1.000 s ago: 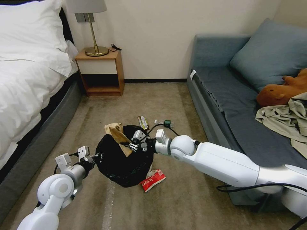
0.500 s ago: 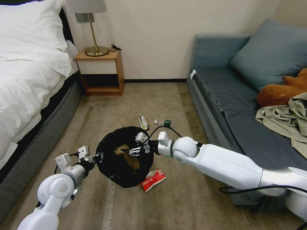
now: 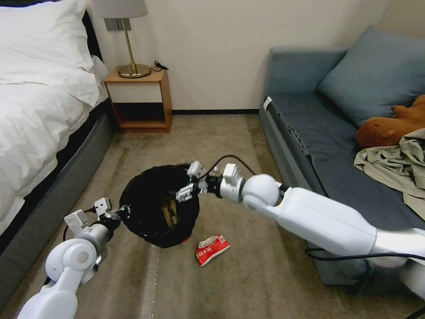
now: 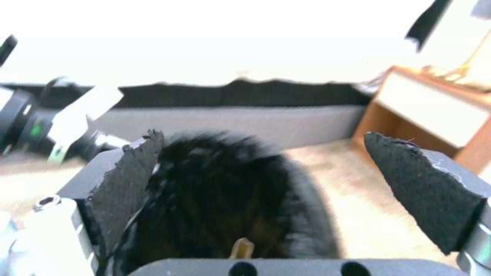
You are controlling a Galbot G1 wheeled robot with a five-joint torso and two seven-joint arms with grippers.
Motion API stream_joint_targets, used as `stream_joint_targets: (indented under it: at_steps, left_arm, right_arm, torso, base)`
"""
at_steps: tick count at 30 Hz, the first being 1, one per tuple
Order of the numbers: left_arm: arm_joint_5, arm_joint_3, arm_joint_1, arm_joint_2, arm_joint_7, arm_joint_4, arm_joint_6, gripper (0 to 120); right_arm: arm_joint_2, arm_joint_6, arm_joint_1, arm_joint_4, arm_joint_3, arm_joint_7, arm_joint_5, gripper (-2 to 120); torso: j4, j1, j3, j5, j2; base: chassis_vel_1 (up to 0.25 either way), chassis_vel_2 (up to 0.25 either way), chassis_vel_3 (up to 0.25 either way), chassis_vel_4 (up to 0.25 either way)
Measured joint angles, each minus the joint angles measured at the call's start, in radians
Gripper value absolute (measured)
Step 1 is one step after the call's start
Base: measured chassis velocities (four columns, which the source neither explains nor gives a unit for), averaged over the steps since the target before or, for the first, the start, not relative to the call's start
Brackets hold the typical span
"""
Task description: Pick up the trash bin, then pick up the garbage on the floor and place it into the trash bin.
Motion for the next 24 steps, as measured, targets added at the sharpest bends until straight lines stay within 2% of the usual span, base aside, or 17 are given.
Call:
stream_joint_targets:
  at_steps: [7, 9, 10, 13, 21, 24]
  left_arm:
    - [0.039, -0.012, -0.009, -0.002, 0.014, 0.023, -0.03, 3]
    - [0.058, -0.012, -0.015, -0.002, 0.02, 0.032, -0.04, 3]
    - [0.058, -0.012, -0.015, -0.002, 0.02, 0.032, -0.04, 3]
    - [0.068, -0.012, -0.017, 0.005, 0.02, 0.032, -0.043, 3]
    - [0.068, -0.038, -0.009, 0.021, 0.021, 0.018, -0.044, 3]
    - [0.067, -0.042, -0.004, 0.024, 0.021, 0.007, -0.043, 3]
  right_arm:
    - [-0.055, -0.005, -0.042, 0.04, 0.12, 0.048, 0.023, 100]
    - [-0.095, -0.042, -0.135, 0.062, 0.208, 0.083, 0.04, 100]
    - [-0.095, -0.042, -0.135, 0.062, 0.208, 0.083, 0.04, 100]
    - [-0.138, -0.086, -0.277, 0.074, 0.3, 0.09, 0.064, 100]
    - [-0.161, -0.134, -0.402, 0.027, 0.347, 0.061, 0.115, 100]
    - [-0.16, -0.191, -0.421, -0.018, 0.328, 0.043, 0.138, 100]
  torso:
    - [0.0, 0.0, 0.0, 0.0, 0.0]
    - [0.0, 0.0, 0.0, 0.0, 0.0]
    - [0.0, 0.0, 0.0, 0.0, 0.0]
    - [-0.0003, 0.0, 0.0, 0.0003, 0.0]
    - [-0.0001, 0.0, 0.0, 0.0002, 0.0]
    - [0.0, 0.0, 0.0, 0.0002, 0.0]
  base:
    - [0.0, 0.0, 0.0, 0.0]
    - [0.0, 0.0, 0.0, 0.0]
    - [0.0, 0.0, 0.0, 0.0]
    - [0.0, 0.0, 0.0, 0.0]
    - [0.0, 0.0, 0.0, 0.0]
    - [0.0, 0.0, 0.0, 0.0]
